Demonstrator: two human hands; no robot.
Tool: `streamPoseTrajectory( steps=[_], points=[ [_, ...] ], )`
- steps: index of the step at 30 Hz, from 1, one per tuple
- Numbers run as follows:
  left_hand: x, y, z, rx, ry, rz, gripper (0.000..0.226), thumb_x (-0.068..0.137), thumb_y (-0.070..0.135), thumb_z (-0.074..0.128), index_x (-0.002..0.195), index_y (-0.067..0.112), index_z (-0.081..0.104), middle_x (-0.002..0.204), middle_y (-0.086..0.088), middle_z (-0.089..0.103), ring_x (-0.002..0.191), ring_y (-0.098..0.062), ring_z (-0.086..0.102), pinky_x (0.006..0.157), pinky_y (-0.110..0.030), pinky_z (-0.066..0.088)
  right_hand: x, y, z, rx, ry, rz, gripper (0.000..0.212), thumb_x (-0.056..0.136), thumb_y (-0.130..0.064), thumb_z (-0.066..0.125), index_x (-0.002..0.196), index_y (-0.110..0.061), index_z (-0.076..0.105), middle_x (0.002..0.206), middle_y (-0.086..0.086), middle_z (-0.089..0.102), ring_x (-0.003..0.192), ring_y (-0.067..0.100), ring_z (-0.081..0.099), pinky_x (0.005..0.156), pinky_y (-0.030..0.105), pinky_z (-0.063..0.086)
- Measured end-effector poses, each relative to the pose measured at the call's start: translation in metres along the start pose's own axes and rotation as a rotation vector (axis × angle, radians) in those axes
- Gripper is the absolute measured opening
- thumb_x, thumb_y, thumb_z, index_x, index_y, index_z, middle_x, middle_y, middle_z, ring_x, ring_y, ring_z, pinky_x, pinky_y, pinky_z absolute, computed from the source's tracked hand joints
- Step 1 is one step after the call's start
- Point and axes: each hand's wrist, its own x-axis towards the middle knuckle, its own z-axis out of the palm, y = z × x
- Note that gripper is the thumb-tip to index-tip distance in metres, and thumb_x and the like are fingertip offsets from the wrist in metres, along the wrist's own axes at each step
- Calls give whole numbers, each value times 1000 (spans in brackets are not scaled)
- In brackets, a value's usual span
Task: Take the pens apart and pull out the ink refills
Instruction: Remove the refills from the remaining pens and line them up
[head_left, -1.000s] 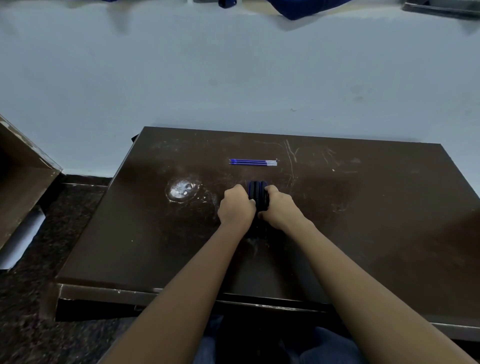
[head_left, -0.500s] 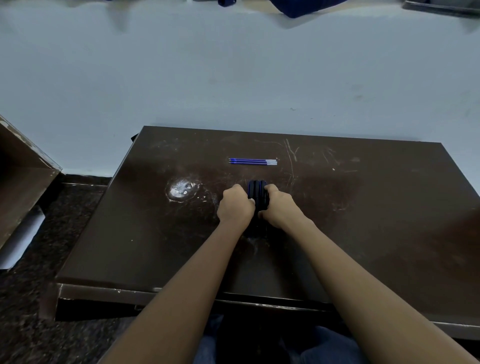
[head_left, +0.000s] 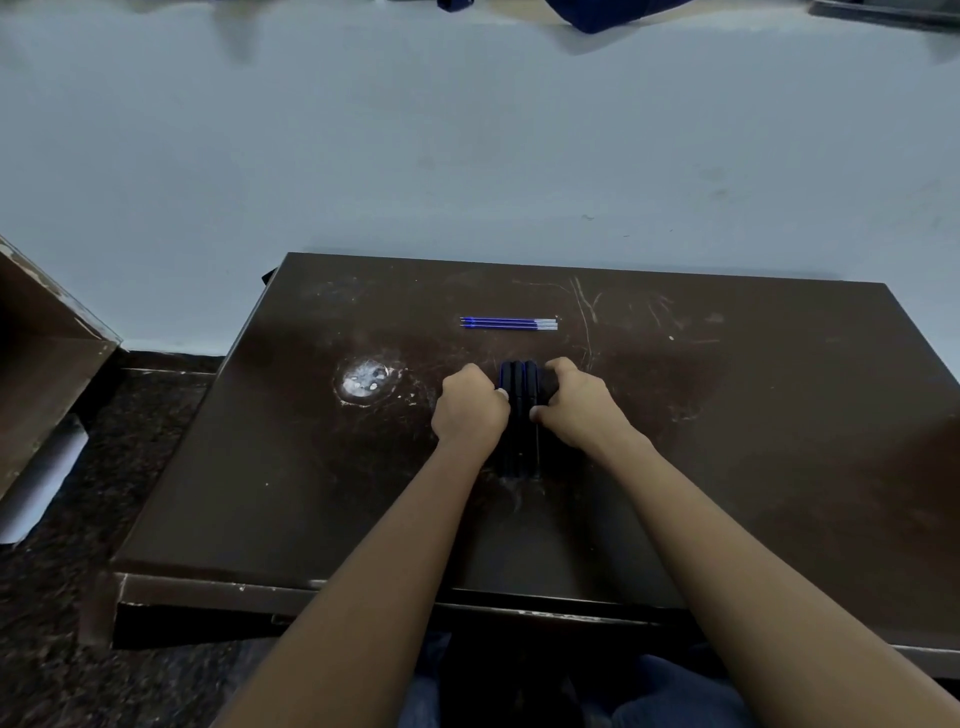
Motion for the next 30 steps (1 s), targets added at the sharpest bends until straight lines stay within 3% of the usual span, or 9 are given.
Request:
streamPoseTrajectory(
  steps=[4, 8, 12, 17, 23, 30],
  points=[
    [4, 1, -3, -17, 0, -18, 23, 91, 24, 58, 109, 9, 60, 111, -8, 61, 98, -28, 61, 71, -34, 44, 8, 7, -10, -34, 160, -23, 55, 87, -15, 65, 138, -13, 44, 126, 15, 55, 116, 28, 53, 96, 37, 47],
    [7, 2, -4, -28, -3, -28, 21, 92, 22, 57, 108, 10, 61, 107, -5, 61, 83, -19, 54, 68, -32, 42, 28, 2, -19, -131, 304, -126, 39, 89, -7, 58, 128, -7, 55, 123, 17, 54, 116, 33, 51, 99, 42, 44],
    [11, 3, -5, -45, 5, -32, 19, 91, 19, 56, 107, 11, 62, 96, 0, 56, 79, -14, 50, 67, -30, 39, 63, -18, -21, -267, 266, -204, 37, 92, -7, 54, 128, -11, 58, 129, 14, 55, 117, 33, 54, 98, 45, 46],
    [16, 4, -6, -94, 20, -43, 19, 90, 17, 56, 106, 14, 64, 107, -1, 60, 82, -17, 52, 68, -31, 40, 96, -37, -14, -460, 167, -282, 36, 91, -8, 54, 127, -9, 58, 130, 15, 55, 119, 33, 52, 96, 43, 47],
    [18, 8, -6, -122, 12, -36, 19, 90, 20, 57, 107, 15, 65, 108, -1, 62, 81, -15, 51, 68, -30, 39, 103, -38, -7, -504, 166, -262, 31, 88, 0, 48, 113, -9, 65, 118, 18, 60, 104, 38, 59, 83, 42, 51],
    [5, 18, -7, -76, 8, -2, 19, 91, 19, 55, 108, 15, 63, 110, -2, 59, 81, -17, 51, 68, -31, 41, 85, -15, -14, -533, 236, -136, 28, 89, -2, 50, 112, -10, 64, 112, 14, 62, 100, 35, 62, 75, 38, 50]
  ],
)
